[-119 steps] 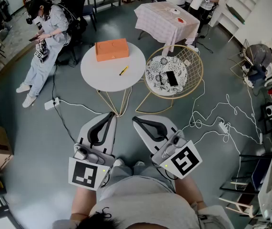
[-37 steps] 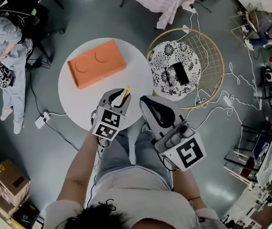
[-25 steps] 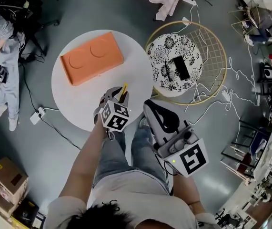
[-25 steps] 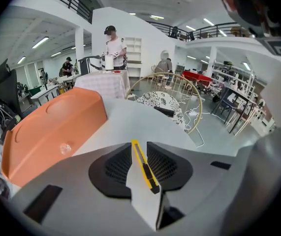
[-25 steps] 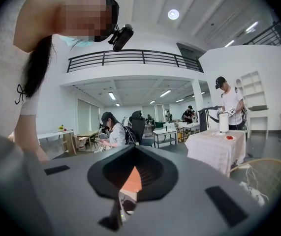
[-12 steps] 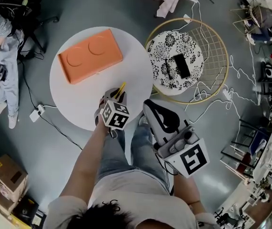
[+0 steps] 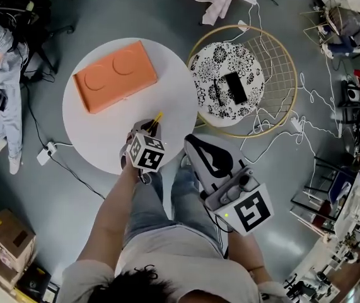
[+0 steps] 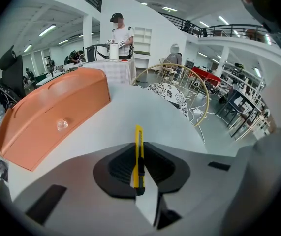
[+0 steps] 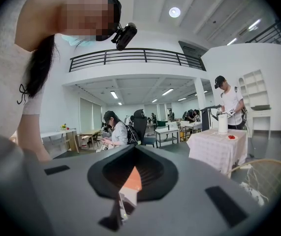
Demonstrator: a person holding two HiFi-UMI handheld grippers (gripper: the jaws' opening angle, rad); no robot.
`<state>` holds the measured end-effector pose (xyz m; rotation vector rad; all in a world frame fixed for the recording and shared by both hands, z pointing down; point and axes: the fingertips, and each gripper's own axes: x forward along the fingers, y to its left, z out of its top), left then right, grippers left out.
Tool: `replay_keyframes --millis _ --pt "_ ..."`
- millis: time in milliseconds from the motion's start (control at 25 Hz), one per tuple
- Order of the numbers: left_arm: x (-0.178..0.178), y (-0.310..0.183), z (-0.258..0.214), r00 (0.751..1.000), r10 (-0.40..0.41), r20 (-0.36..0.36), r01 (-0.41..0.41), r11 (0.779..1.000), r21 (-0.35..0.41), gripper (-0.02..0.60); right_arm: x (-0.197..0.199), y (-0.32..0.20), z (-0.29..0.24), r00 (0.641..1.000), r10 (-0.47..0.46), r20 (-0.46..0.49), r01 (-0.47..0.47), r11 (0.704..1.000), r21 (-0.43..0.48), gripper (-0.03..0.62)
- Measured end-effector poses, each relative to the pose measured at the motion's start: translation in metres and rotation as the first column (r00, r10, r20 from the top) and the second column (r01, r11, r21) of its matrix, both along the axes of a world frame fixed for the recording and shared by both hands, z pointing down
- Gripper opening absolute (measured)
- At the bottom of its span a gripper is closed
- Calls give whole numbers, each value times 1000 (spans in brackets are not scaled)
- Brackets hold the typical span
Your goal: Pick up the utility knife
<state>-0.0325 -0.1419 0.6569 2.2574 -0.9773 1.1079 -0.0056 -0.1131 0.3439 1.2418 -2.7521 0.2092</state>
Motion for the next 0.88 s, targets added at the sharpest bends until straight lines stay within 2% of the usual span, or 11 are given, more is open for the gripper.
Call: replay_keyframes --millis 240,440,680,880 --pt "-7 7 -27 997 -51 -59 53 998 27 55 4 7 -5 1000 -22 5 22 1000 -3 8" --pt "-11 -2 -77 981 -130 -146 149 981 127 55 -2 12 -16 995 -103 5 103 995 21 8" --pt "-30 -6 -153 940 -207 -269 274 931 242 55 -21 13 -25 976 -219 -12 219 976 18 8" --pt "-46 -1 -218 898 -244 -366 373 864 339 55 -33 12 -40 952 -305 4 304 950 66 8"
